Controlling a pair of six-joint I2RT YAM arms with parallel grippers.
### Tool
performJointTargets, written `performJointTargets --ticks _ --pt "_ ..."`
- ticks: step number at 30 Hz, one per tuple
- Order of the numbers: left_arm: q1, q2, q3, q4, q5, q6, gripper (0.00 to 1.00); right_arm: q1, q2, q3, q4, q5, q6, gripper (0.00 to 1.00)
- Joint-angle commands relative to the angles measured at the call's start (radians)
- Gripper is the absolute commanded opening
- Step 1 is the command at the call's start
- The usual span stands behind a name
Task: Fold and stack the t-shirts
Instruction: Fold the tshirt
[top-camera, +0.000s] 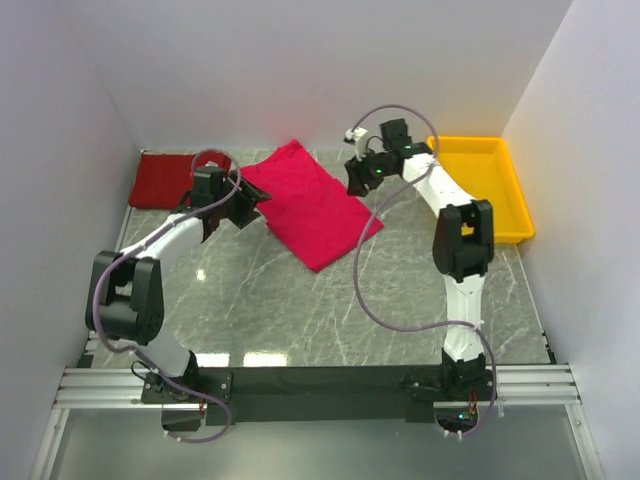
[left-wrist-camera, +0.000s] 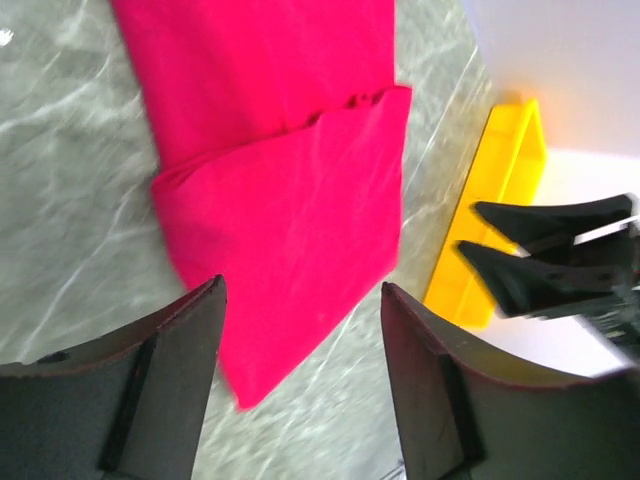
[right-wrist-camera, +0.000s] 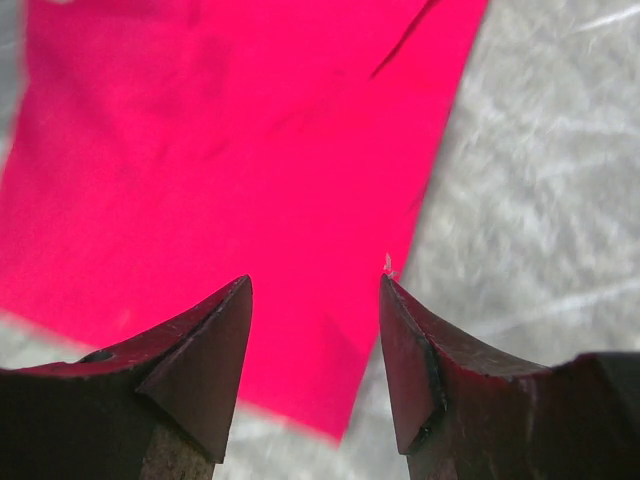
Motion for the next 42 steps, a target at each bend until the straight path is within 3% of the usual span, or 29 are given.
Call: performJointTargets --ticks 1,6,16,32,36,42 --pt "0.000 -0.107 -0.086 -0.044 0.005 0.122 0.67 -0.057 -0.123 -0.066 -0.082 -0.144 -0.069 0.60" --pt "-0.020 -0.192 -0.283 0.040 0.044 0.092 0.65 -0.127 -0.179 -0.182 -0.119 -0.183 -0.044 0.60" --pt "-0.174 -0.267 -0.401 0.122 0.025 0.046 0.66 -0.193 -0.194 -0.357 -0.057 -0.122 0.162 0.59" --pt "-0.178 -0.460 -0.550 0.105 -0.011 -0.034 0.67 -0.193 -0.004 -0.274 -0.010 -0.085 0.364 0.59" --pt "-0.178 -0.506 -0.606 0.113 -0.009 -0.059 0.67 -0.193 -0.007 -0.303 -0.010 -0.114 0.374 0.52" --pt "-0.178 -0.554 -0.647 0.125 0.012 -0.080 0.67 -0.193 0.005 -0.316 -0.023 -0.154 0.396 0.30"
